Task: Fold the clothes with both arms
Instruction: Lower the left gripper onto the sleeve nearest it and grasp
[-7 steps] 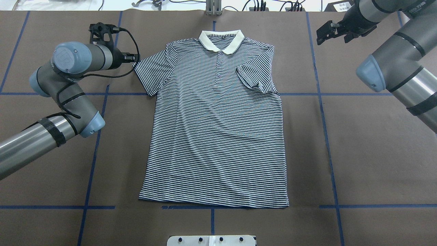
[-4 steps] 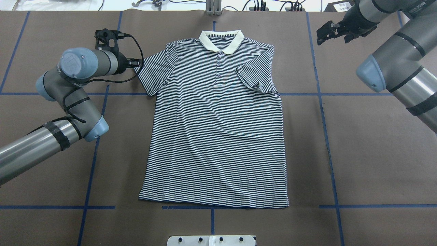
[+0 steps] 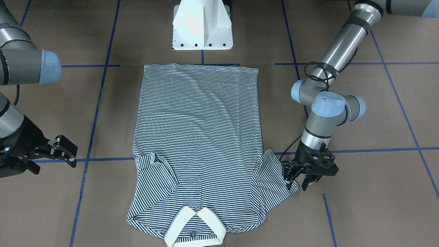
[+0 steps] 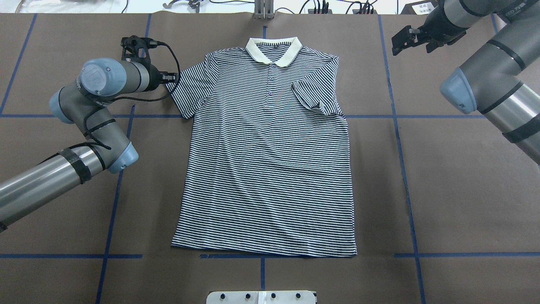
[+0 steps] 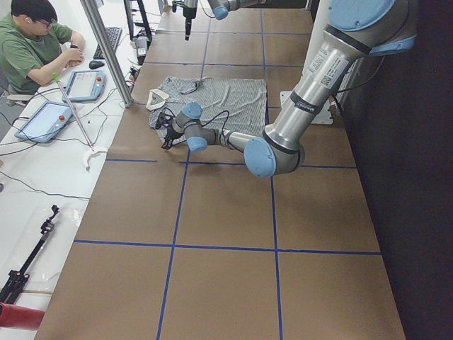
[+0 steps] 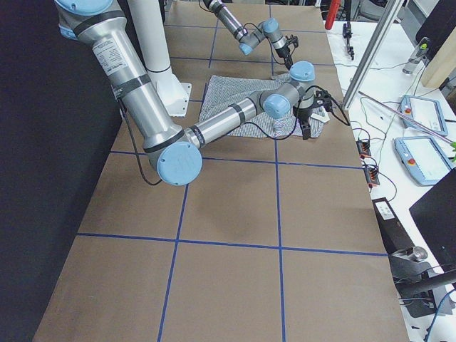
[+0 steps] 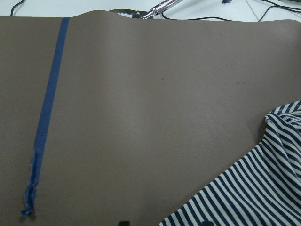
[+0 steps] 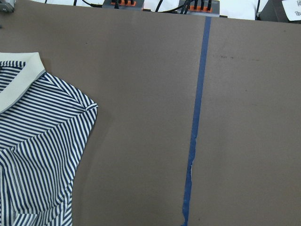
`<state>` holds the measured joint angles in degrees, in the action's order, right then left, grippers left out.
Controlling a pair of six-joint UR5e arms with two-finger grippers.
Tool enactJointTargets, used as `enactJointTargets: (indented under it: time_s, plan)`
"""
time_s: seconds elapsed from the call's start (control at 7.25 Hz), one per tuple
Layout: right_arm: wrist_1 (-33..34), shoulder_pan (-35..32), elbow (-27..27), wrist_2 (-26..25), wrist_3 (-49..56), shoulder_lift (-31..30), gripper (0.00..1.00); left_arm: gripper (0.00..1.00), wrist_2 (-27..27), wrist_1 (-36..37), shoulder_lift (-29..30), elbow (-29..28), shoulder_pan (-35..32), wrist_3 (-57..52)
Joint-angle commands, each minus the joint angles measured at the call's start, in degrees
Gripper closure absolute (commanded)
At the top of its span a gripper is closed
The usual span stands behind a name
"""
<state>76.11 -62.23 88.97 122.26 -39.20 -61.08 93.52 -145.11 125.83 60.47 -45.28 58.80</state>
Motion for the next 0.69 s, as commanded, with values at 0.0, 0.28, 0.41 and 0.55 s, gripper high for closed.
enactJointTargets:
  time_s: [0.0, 0.28, 0.41, 0.55]
  plan:
    - [0.00, 0.00, -0.03, -0.01, -0.09, 0.00, 0.00, 0.44, 0.00, 0.00, 0.03, -0.09, 0.20, 0.00]
    - [0.00, 0.00, 0.06, -0.01, 0.00, -0.09, 0.00, 0.63, -0.44, -0.44, 0.03, -0.09, 0.63, 0.00]
    - [0.00, 0.00, -0.03, -0.01, 0.00, -0.17, 0.00, 1.00, -1.31, -0.35, 0.03, -0.09, 0.81, -0.09]
    - [0.00, 0.00, 0.06, -0.01, 0.00, -0.26, 0.00, 1.00, -1.23, -0.35, 0.03, -0.01, 0.81, -0.26]
